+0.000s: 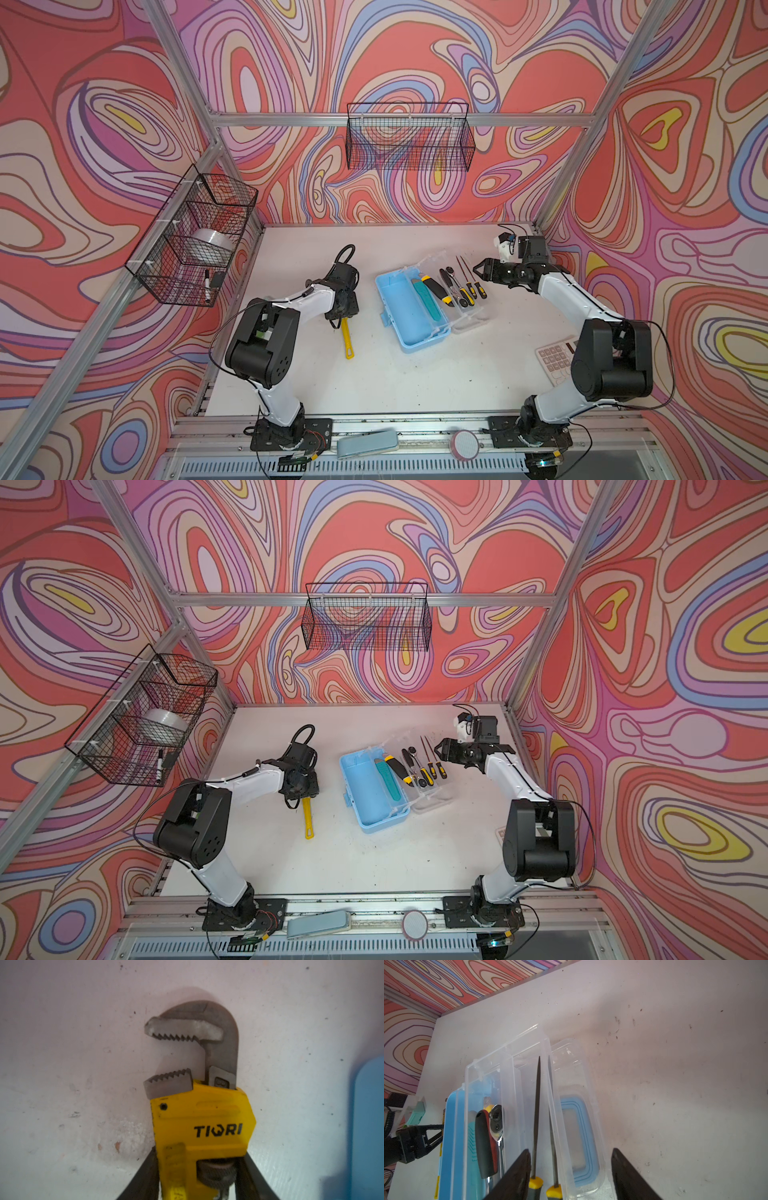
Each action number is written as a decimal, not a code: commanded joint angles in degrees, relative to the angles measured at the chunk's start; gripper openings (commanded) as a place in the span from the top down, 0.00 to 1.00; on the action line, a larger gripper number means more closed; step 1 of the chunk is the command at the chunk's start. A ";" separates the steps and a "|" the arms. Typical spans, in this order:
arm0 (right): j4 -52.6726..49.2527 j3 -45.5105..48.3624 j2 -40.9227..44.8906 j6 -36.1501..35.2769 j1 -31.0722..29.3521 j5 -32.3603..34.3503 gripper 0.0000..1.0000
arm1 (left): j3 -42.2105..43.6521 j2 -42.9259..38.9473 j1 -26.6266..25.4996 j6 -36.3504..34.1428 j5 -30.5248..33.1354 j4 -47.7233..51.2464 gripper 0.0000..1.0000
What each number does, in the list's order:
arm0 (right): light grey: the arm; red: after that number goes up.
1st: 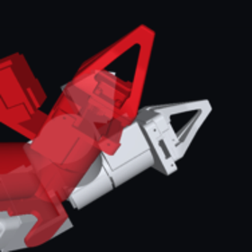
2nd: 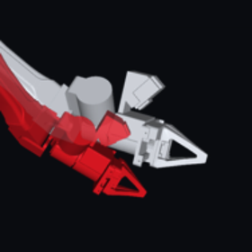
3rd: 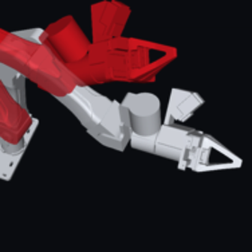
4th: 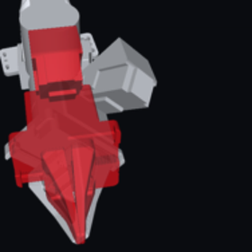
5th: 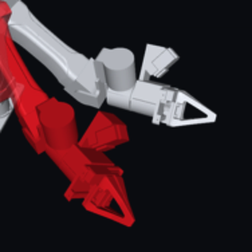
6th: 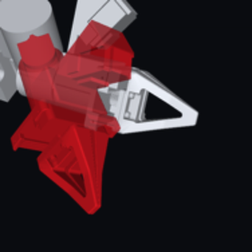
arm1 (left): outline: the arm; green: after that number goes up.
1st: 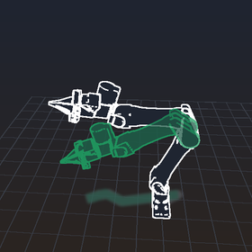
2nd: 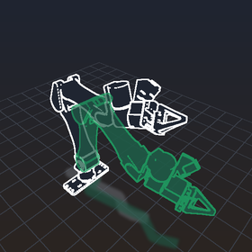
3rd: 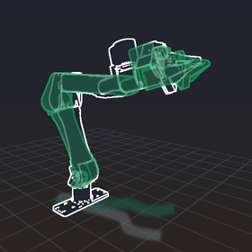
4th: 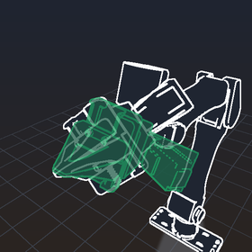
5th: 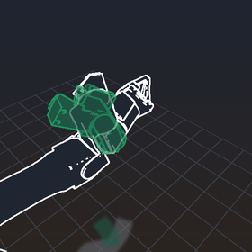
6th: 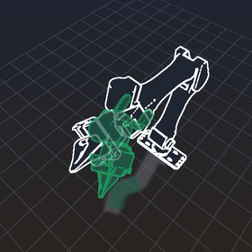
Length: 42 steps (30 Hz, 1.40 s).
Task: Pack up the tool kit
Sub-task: 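Carry the wrench over the box with the left gripper while the right gripper hovers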
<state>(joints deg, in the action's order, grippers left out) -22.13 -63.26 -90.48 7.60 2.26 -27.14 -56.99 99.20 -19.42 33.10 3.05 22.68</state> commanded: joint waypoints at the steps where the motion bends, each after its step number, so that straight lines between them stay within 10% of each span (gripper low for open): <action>1: 2.67 1.59 -0.45 0.75 -0.08 -5.17 0.39 | 1.44 -2.52 0.07 -0.71 -2.24 2.81 0.94; 13: 2.53 5.86 -0.14 2.57 -3.09 -7.43 0.63 | 0.67 -7.43 0.07 -0.61 -3.81 4.79 0.96; 42: 7.71 12.84 6.25 10.06 -17.52 1.42 0.69 | -7.25 -17.88 0.01 -1.93 -0.74 12.19 1.00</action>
<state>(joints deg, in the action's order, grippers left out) -14.61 -50.98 -84.95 18.87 -13.26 -25.80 -59.05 84.82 -19.44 32.49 1.17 35.48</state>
